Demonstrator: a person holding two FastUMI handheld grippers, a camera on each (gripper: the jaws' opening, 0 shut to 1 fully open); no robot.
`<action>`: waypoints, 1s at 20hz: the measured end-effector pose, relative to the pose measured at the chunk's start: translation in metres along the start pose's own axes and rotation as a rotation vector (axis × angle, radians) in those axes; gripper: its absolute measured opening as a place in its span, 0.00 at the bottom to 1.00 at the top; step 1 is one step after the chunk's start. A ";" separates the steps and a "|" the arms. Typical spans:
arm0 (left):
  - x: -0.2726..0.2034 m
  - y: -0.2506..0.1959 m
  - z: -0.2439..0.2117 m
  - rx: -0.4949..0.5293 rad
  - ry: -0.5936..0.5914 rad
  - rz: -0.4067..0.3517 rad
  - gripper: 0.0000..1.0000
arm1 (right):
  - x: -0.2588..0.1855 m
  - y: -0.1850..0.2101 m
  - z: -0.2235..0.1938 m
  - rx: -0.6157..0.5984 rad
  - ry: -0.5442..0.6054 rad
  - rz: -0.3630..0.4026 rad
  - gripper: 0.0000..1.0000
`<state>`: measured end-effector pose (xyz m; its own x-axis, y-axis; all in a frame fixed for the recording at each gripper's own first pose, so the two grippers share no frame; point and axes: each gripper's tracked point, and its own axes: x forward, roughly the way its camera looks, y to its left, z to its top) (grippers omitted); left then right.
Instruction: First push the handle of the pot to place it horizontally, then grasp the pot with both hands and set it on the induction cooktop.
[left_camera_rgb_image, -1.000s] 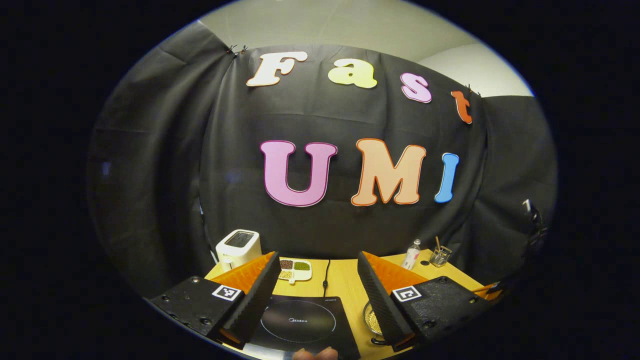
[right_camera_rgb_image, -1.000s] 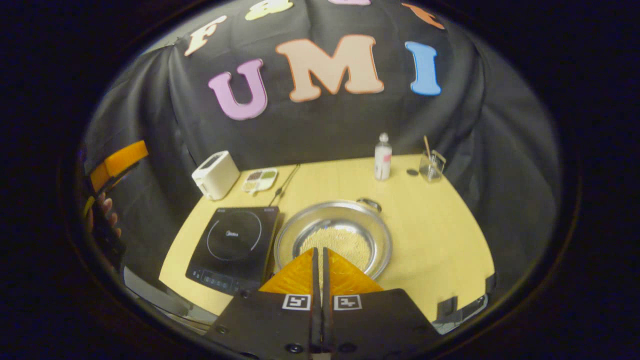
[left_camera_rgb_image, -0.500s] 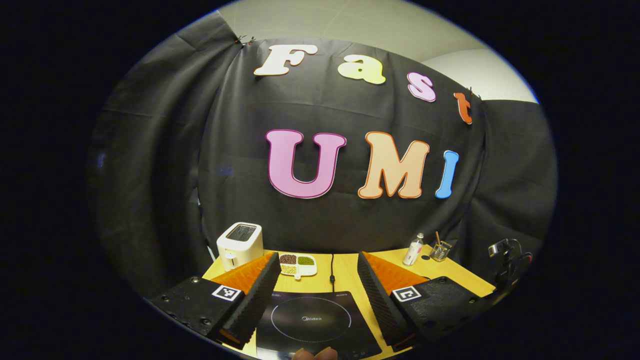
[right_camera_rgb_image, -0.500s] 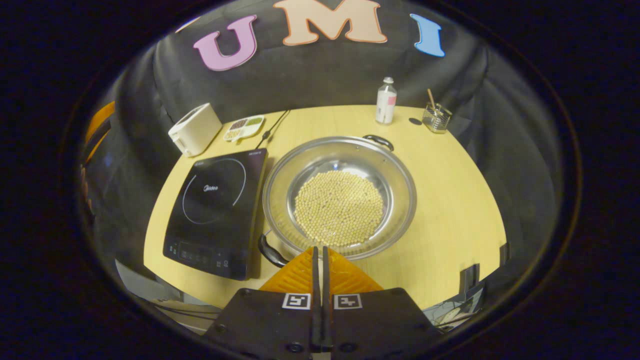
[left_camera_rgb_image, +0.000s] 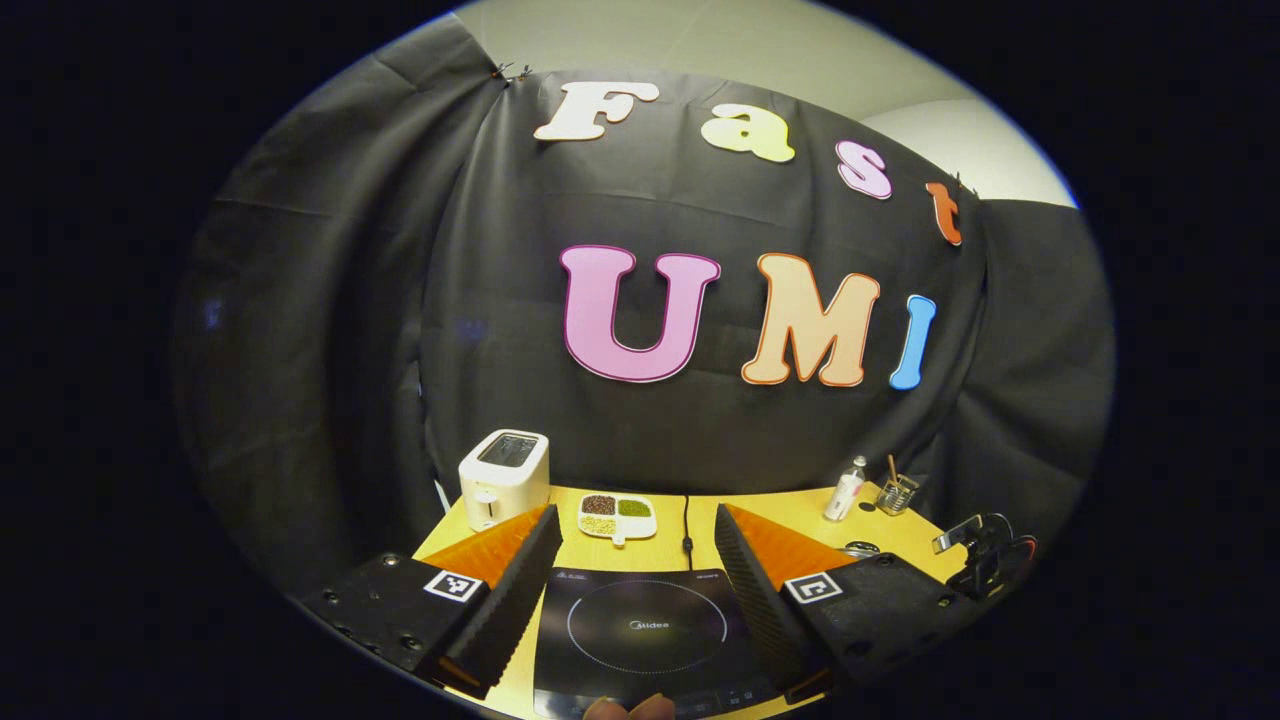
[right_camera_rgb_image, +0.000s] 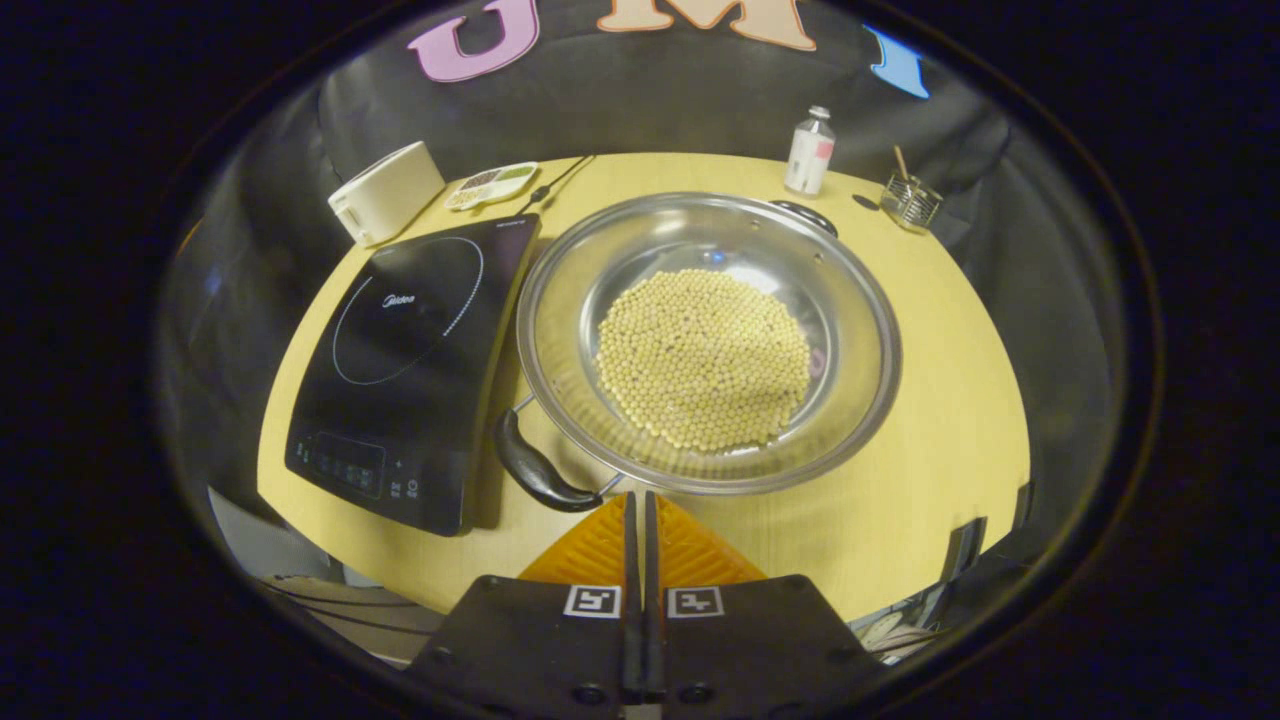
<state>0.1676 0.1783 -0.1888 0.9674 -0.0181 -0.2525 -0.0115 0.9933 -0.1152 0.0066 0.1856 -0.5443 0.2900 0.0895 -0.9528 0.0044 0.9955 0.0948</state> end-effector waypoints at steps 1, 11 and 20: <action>-0.001 0.002 -0.001 0.004 0.000 0.005 0.94 | 0.003 0.005 0.000 0.013 0.006 0.009 0.03; -0.003 0.011 -0.001 0.002 0.000 0.023 0.94 | 0.009 0.043 0.018 -0.002 -0.014 0.056 0.03; -0.004 0.018 -0.002 0.009 0.011 0.028 0.94 | 0.024 0.076 0.043 0.006 -0.027 0.095 0.03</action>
<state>0.1629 0.1955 -0.1920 0.9640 0.0088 -0.2657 -0.0363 0.9944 -0.0990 0.0552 0.2621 -0.5477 0.3153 0.1825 -0.9313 -0.0183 0.9823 0.1863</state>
